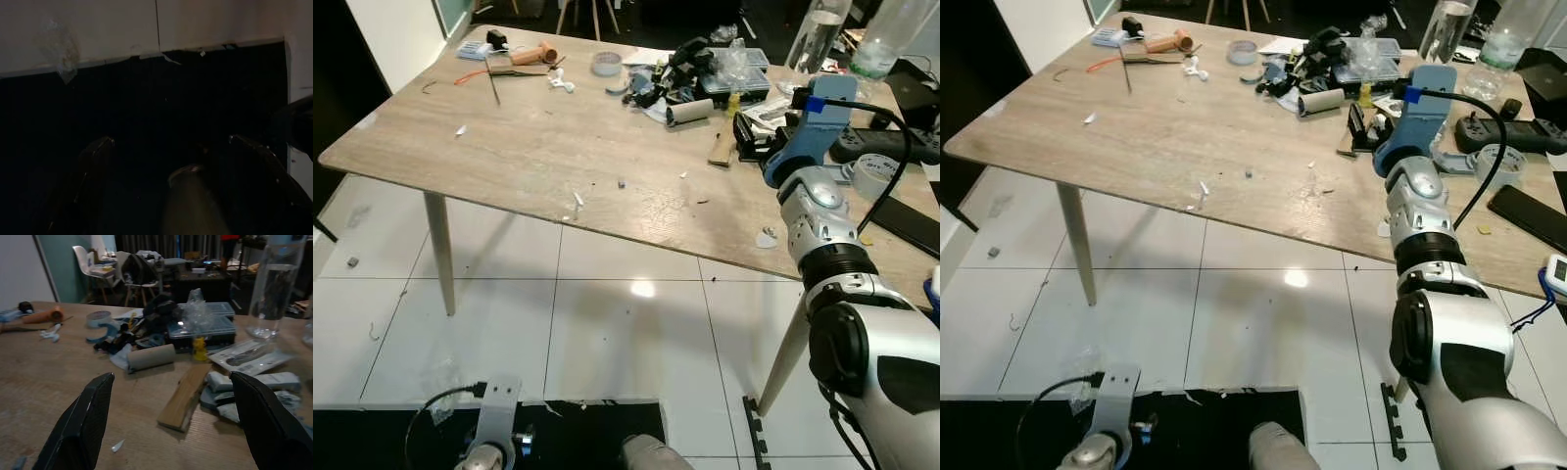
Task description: Picking trash to rubbish bin
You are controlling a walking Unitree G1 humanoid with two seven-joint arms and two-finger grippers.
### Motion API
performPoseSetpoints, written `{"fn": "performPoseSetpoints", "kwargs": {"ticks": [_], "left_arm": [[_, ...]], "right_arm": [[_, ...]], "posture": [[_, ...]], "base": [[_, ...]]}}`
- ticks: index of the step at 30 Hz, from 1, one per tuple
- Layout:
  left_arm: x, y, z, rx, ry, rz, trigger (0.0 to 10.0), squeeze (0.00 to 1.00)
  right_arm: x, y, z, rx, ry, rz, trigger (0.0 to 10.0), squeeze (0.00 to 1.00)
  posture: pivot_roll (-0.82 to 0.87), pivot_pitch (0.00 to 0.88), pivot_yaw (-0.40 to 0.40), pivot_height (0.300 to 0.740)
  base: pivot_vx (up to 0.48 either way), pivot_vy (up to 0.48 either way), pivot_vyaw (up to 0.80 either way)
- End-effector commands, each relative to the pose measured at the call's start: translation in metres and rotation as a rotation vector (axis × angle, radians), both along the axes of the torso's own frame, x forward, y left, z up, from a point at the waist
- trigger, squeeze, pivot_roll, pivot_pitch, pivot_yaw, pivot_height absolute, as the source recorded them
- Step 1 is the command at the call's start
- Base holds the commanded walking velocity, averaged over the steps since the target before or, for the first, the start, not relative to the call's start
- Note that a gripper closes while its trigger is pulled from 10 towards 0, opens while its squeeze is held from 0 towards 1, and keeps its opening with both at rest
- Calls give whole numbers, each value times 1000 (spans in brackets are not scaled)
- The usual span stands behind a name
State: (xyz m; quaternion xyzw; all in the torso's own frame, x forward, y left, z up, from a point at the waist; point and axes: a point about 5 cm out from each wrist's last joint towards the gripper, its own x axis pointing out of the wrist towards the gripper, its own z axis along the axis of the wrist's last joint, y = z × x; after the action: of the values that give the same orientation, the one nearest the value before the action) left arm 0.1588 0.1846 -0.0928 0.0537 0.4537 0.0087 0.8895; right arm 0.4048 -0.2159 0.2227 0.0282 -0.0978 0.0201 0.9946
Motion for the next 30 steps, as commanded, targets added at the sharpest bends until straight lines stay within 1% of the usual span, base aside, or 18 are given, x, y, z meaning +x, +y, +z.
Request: {"fn": "performPoseSetpoints", "kwargs": {"ticks": [1,6,12,13,16,30], "left_arm": [[-13,8,-5,24,51,2,10000,0],[-20,9,-7,28,74,7,10000,0],[-20,8,-7,28,77,7,10000,0],[-20,7,-8,28,78,7,10000,0],[-20,6,-8,28,78,6,10000,0],[-19,7,-7,35,79,-3,10000,0]], "right_arm": [[0,3,-3,-13,10,9,10000,0],[1,11,-5,-11,16,34,10000,0],[2,15,-5,-12,17,50,10000,0],[2,18,-5,-13,17,64,10000,0],[3,21,-4,-14,16,79,10000,0],[2,24,-6,-17,17,98,10000,0]], "posture": [[-43,27,18,740],[-40,26,17,740],[-40,26,17,740],[-30,25,9,740],[-30,23,8,740],[-30,22,8,740]], "base": [[0,0,-800],[0,0,-800],[0,0,-800],[0,0,-800],[0,0,-800],[0,0,-800]]}}
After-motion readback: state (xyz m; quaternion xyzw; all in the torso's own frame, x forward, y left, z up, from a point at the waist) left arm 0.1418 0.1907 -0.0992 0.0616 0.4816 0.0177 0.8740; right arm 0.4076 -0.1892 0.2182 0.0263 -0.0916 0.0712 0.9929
